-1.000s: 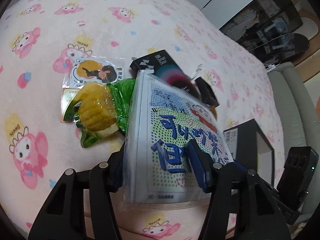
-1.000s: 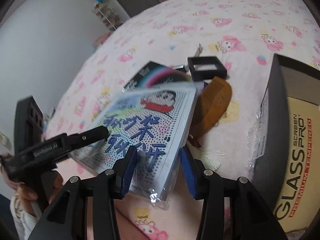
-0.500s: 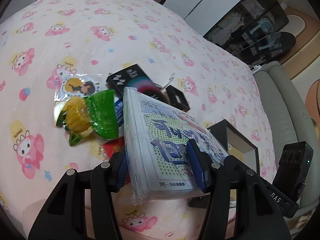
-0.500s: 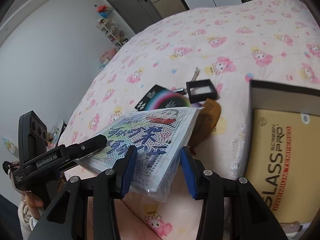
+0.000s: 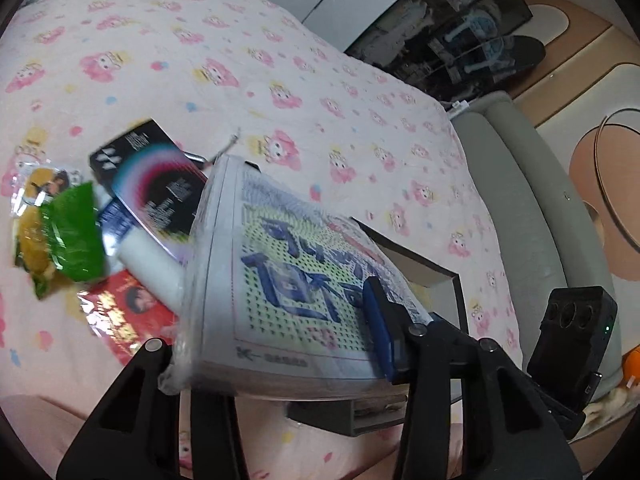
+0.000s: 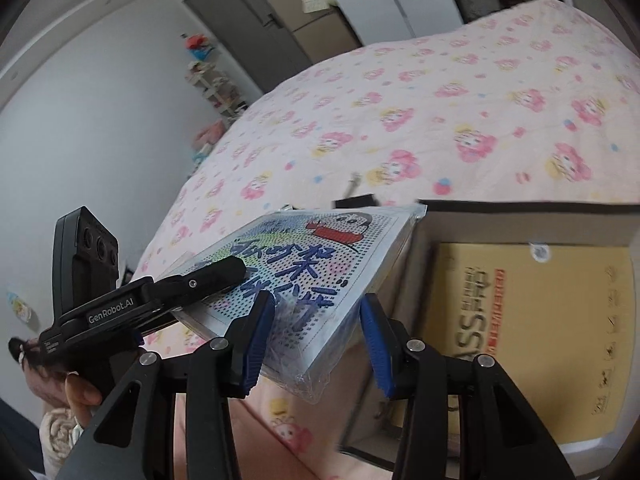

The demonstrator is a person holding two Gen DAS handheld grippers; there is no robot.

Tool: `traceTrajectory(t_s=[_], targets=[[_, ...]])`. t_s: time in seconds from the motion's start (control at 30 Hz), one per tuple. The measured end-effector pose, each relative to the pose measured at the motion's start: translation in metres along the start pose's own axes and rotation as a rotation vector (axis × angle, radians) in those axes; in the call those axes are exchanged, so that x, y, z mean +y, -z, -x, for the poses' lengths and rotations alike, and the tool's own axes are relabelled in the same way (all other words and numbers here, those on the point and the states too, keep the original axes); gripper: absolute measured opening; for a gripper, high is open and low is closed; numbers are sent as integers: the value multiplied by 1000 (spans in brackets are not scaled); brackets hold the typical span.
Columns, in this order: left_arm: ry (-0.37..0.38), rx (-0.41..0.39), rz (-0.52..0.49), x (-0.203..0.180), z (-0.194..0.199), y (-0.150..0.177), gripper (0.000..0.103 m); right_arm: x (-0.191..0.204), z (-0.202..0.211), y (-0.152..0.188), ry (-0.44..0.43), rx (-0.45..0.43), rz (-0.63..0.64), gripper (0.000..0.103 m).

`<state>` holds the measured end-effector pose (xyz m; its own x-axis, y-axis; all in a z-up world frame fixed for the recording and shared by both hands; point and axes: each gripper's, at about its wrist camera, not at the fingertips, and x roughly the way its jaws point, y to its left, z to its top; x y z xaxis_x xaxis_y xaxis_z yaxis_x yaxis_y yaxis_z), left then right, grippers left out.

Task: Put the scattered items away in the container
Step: 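Lift the cartoon card bag and carry it over the open black box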

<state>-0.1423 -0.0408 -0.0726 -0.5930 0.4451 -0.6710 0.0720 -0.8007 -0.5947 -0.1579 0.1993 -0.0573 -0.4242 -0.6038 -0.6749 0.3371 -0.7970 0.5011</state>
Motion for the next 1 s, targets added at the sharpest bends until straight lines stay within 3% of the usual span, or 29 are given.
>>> traceTrajectory(t_s=[0.17,0.6,1.0], targets=[[5,27,-33,-23,-22,0,44,-25,11,-1,-17,-24,-52,40],[-21,25,-111,-56,-30,6,44,-51,29,-1,-55,-55,-88,40],[20,63,-188,-92,-47,11,44,-71,57,2,-50,-97,-113,40]])
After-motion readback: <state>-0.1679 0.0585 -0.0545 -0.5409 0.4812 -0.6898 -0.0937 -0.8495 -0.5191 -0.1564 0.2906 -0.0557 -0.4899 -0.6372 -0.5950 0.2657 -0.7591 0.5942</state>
